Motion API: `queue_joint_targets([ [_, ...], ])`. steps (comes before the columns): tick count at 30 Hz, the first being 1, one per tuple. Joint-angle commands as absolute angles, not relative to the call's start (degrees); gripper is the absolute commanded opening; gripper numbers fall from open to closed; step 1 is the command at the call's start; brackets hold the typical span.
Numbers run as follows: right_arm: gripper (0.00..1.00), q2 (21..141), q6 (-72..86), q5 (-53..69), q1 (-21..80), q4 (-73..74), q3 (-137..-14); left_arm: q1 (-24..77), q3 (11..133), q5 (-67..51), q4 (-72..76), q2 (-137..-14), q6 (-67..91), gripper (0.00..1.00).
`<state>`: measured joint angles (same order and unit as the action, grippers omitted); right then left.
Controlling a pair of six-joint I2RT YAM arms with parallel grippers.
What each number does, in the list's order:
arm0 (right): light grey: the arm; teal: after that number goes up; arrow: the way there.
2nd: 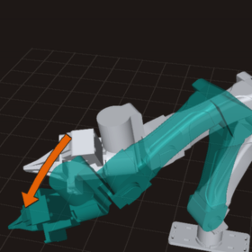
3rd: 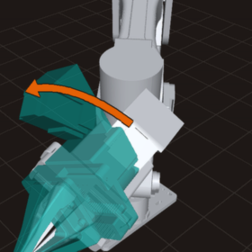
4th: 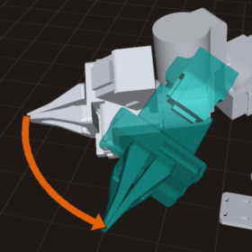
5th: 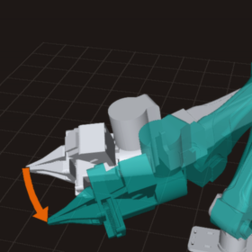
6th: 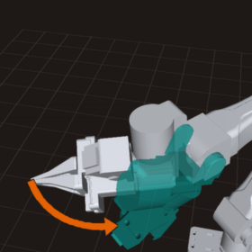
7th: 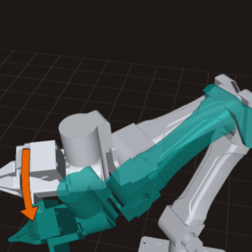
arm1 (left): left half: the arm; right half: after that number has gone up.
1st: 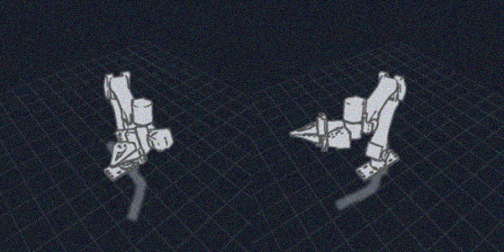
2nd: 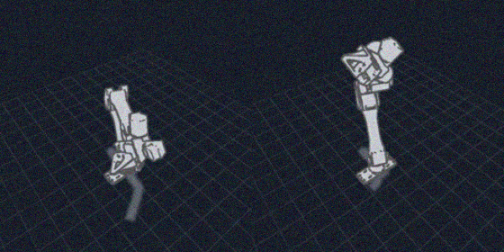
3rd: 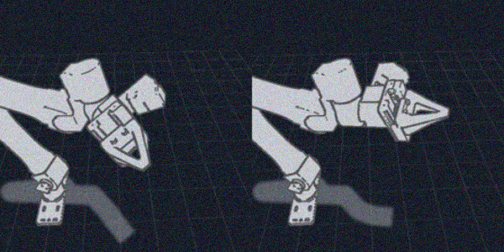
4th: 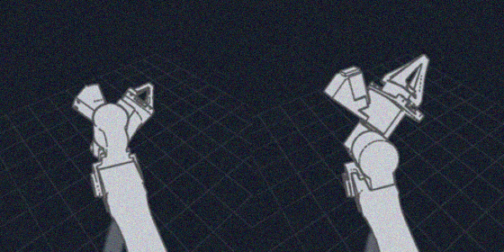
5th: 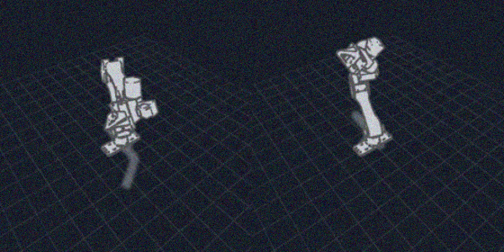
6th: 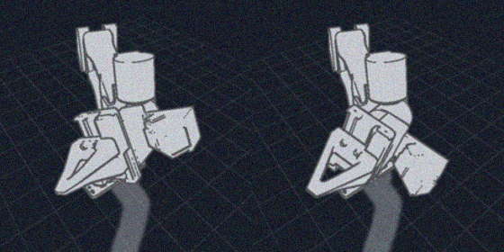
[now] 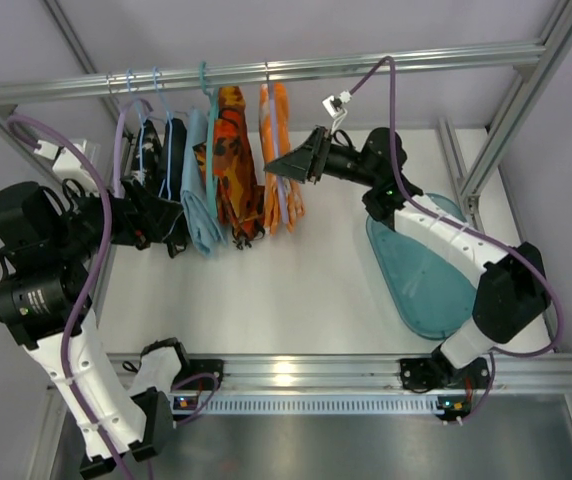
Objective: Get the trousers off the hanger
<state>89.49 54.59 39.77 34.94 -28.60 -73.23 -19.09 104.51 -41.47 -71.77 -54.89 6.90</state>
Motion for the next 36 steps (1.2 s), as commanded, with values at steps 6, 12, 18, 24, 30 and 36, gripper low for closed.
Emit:
queue_joint_targets([
  [6, 0.51, 93.77, 56.41, 40.16, 36.83, -40.68, -79.01, -19.34, 102.22, -41.05, -68.56, -55.20, 5.80, 0.91],
  [12, 0.18, 96.76, 61.61, 40.34, 36.83, -46.23, -78.75, -19.34, 101.51, -40.43, -68.56, -55.11, 4.92, 0.90],
  [18, 0.00, 97.73, 59.51, 42.10, 36.74, -50.27, -77.52, -19.34, 101.08, -40.96, -68.56, -55.11, 4.13, 0.90],
  [24, 0.00, 98.96, 52.83, 46.14, 36.21, -55.19, -78.13, -19.34, 101.16, -42.36, -68.20, -55.37, 2.90, 0.90],
  [30, 0.00, 101.42, 42.81, 48.16, 35.60, -55.29, -82.35, -19.34, 100.29, -43.51, -68.12, -55.55, 2.20, 0.89],
  [36, 0.00, 103.09, 33.41, 50.01, 34.54, -53.88, -85.78, -19.34, 99.23, -44.65, -67.06, -54.93, 1.50, 0.89],
])
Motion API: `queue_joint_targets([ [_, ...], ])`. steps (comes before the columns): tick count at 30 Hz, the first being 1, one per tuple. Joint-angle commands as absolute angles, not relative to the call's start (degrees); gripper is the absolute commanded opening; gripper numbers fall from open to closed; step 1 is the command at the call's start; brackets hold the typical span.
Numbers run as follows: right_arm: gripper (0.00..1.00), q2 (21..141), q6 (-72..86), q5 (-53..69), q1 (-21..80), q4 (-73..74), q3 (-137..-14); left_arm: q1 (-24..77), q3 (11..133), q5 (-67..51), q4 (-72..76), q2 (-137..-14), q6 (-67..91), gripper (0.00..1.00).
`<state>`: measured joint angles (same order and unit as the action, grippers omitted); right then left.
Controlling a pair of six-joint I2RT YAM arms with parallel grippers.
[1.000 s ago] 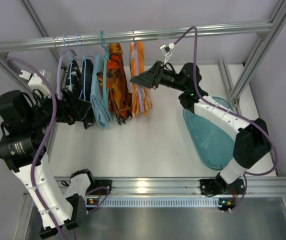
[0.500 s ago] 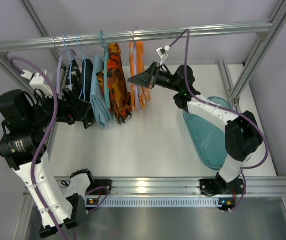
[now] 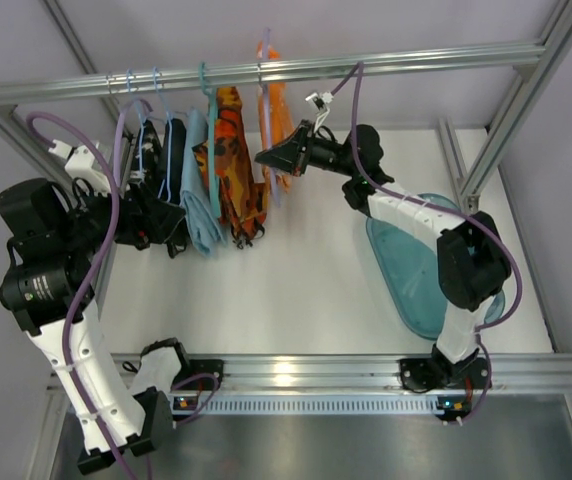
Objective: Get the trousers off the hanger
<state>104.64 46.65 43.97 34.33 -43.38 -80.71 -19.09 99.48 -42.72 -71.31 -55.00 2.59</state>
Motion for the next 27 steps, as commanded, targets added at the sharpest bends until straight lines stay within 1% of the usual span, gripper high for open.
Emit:
queue_joint_targets([
  [1, 0.00, 103.18, 31.48, 50.53, 34.63, -53.88, -85.96, -19.34, 99.23, -44.65, -66.97, -55.19, 1.58, 0.89],
  [13, 0.00, 102.39, 24.97, 47.55, 34.45, -60.29, -84.99, -19.34, 98.00, -45.61, -66.09, -55.37, 1.84, 0.89],
  [20, 0.00, 102.48, 21.88, 48.43, 34.45, -63.98, -83.67, -19.34, 98.17, -46.67, -65.30, -55.11, 2.11, 0.89],
  [23, 0.00, 101.17, 23.20, 47.81, 34.54, -64.86, -81.92, -19.34, 98.44, -47.63, -64.69, -54.84, 2.28, 0.90],
  [27, 0.00, 96.52, 25.04, 47.29, 34.89, -64.60, -77.71, -19.34, 99.49, -49.22, -63.81, -55.11, 2.55, 0.90],
])
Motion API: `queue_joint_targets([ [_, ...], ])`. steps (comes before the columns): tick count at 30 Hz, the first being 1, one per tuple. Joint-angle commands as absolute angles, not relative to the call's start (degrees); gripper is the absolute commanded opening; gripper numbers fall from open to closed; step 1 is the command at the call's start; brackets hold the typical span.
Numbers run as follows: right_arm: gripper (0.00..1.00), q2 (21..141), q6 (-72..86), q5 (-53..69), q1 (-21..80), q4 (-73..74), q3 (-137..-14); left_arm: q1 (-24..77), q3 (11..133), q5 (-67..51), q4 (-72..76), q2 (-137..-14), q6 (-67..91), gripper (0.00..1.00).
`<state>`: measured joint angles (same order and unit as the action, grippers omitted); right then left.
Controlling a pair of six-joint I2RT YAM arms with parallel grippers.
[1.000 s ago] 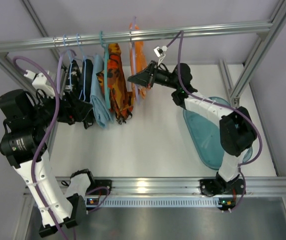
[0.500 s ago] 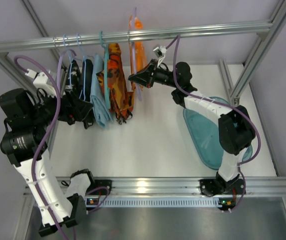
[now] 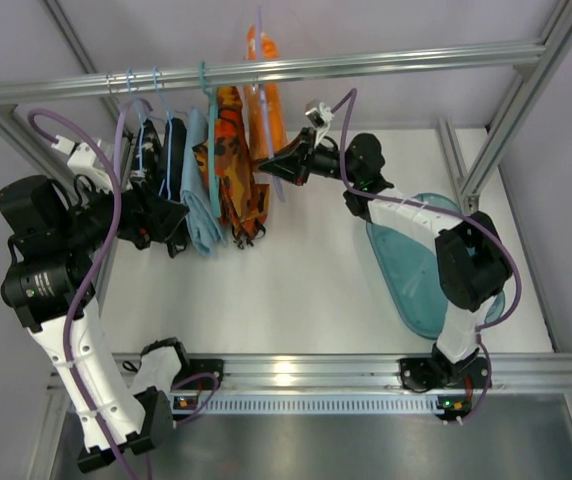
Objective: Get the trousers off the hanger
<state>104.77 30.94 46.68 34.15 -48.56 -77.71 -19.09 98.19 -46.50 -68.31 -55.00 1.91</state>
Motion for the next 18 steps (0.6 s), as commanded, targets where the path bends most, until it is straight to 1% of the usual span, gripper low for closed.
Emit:
queue_joint_targets([
  [1, 0.00, 95.72, 25.83, 47.29, 34.89, -64.16, -75.52, -19.34, 99.84, -49.74, -63.90, -55.28, 2.72, 0.91],
  [9, 0.00, 82.19, 28.47, 46.41, 34.89, -58.98, -61.28, -19.34, 102.30, -56.58, -62.85, -56.78, 3.07, 0.91],
  [15, 0.00, 72.26, 33.47, 44.04, 34.80, -48.44, -58.45, -19.34, 102.83, -60.11, -54.34, -58.79, 10.87, 0.88],
  [18, 0.00, 67.34, 36.28, 42.63, 34.80, -43.25, -56.96, -19.34, 105.46, -60.99, -50.55, -61.08, 15.46, 0.86],
])
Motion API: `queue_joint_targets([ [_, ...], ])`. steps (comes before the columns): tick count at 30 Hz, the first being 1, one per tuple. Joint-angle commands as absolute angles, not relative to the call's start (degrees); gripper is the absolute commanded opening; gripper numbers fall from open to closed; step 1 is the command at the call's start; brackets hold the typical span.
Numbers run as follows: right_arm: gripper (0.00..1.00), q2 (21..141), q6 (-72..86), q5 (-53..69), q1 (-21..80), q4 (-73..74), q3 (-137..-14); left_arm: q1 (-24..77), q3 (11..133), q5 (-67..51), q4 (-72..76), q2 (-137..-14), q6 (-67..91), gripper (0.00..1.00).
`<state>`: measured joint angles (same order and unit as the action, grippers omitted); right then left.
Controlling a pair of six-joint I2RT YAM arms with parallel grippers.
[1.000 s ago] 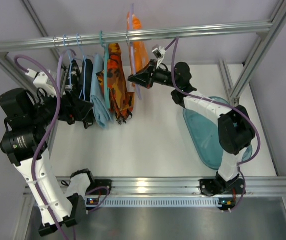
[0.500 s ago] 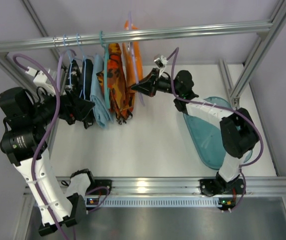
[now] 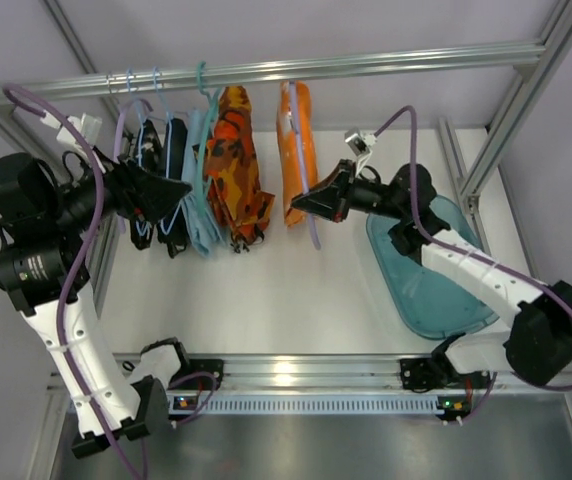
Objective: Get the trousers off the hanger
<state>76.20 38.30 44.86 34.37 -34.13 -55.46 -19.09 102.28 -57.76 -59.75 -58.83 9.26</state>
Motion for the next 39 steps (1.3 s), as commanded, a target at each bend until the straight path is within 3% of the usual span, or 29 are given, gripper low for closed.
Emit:
queue_joint_targets([
  [1, 0.00, 66.02, 36.65, 42.19, 34.80, -42.29, -56.43, -19.34, 106.16, -61.34, -49.67, -62.65, 16.43, 0.86],
  [7, 0.00, 56.17, 38.94, 36.40, 35.07, -32.27, -51.86, -14.43, 109.86, -56.54, -44.40, -67.06, 22.41, 0.85],
  [11, 0.00, 50.90, 38.67, 33.32, 35.07, -26.73, -50.28, -0.74, 109.52, -50.36, -40.11, -69.78, 25.65, 0.84],
  [16, 0.00, 47.20, 36.39, 28.31, 35.33, -21.45, -49.83, 4.91, 107.14, -49.22, -34.02, -73.38, 30.76, 0.86],
  [28, 0.00, 45.53, 32.69, 29.35, 35.33, -17.75, -55.19, 36.54, 92.99, -43.07, -3.28, -78.57, 39.54, 0.87],
  [36, 0.00, 45.62, 34.36, 30.93, 35.33, -19.86, -55.46, 41.22, 87.89, -39.29, 9.57, -82.53, 46.05, 0.82],
  [39, 0.00, 45.53, 35.15, 31.03, 35.33, -20.47, -55.02, 41.40, 87.63, -39.55, 14.14, -84.10, 50.26, 0.74],
])
